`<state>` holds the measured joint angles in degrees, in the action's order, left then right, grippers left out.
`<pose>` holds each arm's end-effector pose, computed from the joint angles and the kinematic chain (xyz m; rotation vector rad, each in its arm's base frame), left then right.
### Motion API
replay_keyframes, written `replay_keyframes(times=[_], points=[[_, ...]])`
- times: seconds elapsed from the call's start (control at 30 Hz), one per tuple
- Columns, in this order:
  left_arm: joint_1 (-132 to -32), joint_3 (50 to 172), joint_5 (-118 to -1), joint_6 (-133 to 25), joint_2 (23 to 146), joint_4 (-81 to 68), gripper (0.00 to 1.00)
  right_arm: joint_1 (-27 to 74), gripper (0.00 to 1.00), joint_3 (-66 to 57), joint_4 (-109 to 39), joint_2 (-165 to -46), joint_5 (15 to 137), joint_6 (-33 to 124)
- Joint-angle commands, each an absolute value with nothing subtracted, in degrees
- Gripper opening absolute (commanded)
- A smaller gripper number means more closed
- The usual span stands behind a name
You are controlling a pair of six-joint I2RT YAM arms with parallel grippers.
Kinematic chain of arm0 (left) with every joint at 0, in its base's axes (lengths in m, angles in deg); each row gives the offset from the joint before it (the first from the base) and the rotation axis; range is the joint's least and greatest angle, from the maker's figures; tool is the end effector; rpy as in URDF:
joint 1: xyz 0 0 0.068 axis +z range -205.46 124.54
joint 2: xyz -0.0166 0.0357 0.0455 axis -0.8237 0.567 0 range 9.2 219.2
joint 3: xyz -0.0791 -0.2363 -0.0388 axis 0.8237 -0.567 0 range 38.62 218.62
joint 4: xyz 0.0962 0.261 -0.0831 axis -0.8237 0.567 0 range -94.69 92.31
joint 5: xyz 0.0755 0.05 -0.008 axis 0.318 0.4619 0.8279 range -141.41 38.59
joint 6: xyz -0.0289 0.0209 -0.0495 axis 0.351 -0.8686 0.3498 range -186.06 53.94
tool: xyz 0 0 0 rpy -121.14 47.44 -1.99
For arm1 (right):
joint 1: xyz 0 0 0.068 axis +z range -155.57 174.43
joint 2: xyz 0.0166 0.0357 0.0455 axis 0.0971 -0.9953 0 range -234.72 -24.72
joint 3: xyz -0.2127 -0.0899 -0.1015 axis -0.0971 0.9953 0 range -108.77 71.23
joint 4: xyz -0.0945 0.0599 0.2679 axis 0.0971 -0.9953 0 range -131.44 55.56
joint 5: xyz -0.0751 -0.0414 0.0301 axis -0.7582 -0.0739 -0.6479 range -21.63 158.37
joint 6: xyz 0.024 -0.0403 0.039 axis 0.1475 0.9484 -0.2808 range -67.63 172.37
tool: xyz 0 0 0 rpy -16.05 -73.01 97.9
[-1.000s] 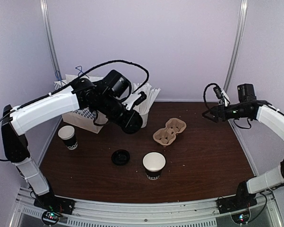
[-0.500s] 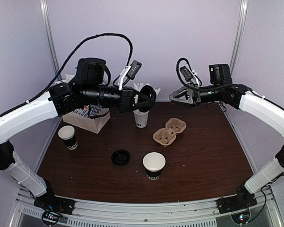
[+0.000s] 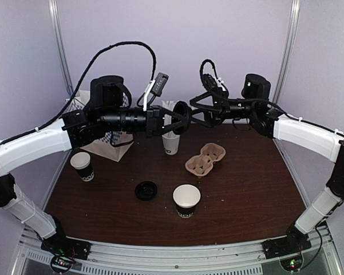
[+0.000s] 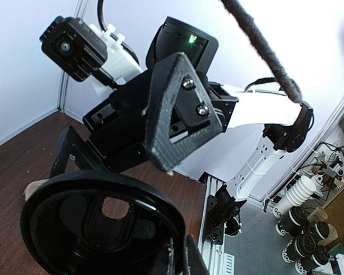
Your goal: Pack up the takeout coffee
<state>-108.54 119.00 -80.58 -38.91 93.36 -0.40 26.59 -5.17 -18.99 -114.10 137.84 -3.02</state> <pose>0.2147 -0.3227 0.3805 0.8364 1.7382 -1.4270 0.3068 0.2434 0.3566 -0.8265 1.8319 1.9907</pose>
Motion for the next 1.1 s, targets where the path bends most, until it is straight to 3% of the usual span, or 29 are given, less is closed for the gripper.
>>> replay_keyframes(times=[0.0, 0.47, 0.9, 0.97, 1.07], points=[[-108.62, 117.54, -80.83, -38.39, 90.45, -6.85, 0.05, 28.02, 0.98, -3.82, -12.28, -114.64, 138.99, -7.7], [-108.61, 114.56, -81.9, -37.32, 89.83, -11.92, 0.06, 30.93, 0.92, -1.19, -2.05, -115.47, 139.81, -15.53], [-108.63, 112.86, -81.88, -37.67, 89.08, -12.96, 0.06, 32.03, 0.74, -0.11, -0.04, -115.32, 140.14, -15.97], [-108.63, 112.68, -81.62, -37.67, 88.92, -12.79, 0.11, 31.92, 0.73, -0.49, -1.67, -115.35, 140.1, -14.55], [-108.58, 112.37, -80.69, -37.73, 88.37, -11.55, 0.27, 31.6, 0.72, -1.52, -6.51, -115.3, 140.27, -10.38]])
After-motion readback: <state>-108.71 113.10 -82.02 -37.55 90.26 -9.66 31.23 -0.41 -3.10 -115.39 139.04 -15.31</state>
